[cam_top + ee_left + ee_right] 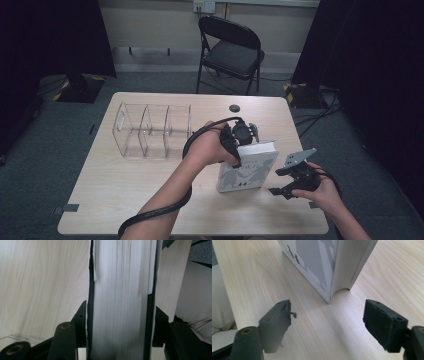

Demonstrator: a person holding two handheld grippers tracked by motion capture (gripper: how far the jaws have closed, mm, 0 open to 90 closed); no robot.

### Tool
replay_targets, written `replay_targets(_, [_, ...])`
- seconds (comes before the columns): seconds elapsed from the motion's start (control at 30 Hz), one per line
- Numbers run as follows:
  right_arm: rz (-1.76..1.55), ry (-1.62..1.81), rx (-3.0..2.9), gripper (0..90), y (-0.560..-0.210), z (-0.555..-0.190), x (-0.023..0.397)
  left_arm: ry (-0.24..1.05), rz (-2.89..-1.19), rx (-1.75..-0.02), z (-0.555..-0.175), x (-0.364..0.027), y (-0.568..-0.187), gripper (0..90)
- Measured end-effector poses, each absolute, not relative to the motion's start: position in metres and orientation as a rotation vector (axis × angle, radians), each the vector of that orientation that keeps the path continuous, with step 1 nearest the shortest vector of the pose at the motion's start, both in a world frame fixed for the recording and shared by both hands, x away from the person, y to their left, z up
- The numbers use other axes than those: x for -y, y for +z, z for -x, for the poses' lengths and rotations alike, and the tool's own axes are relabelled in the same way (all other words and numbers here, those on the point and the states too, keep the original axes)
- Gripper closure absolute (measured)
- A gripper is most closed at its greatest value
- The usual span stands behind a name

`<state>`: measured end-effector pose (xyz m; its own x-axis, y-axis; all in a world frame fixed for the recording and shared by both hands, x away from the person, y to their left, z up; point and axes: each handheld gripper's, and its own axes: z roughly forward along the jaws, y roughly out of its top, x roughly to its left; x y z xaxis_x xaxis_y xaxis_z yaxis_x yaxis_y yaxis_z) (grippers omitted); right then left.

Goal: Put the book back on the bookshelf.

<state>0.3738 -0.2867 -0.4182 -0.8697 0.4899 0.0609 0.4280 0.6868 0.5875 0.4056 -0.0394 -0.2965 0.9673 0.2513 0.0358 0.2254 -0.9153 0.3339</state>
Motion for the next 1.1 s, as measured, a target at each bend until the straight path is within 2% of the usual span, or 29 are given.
replay_targets(0.47, [-0.761,0.926,-2.775,16.9,-0.440,-0.370,0.284,0.120,-2.791,-0.334,-0.409,0.047,-0.302,45.9])
replay_targets(1.1, [-0.801,0.888,-2.747,15.1,-0.478,-0.362,0.285,0.033,-2.805,-0.310,-0.410,0.060,-0.317,48.2])
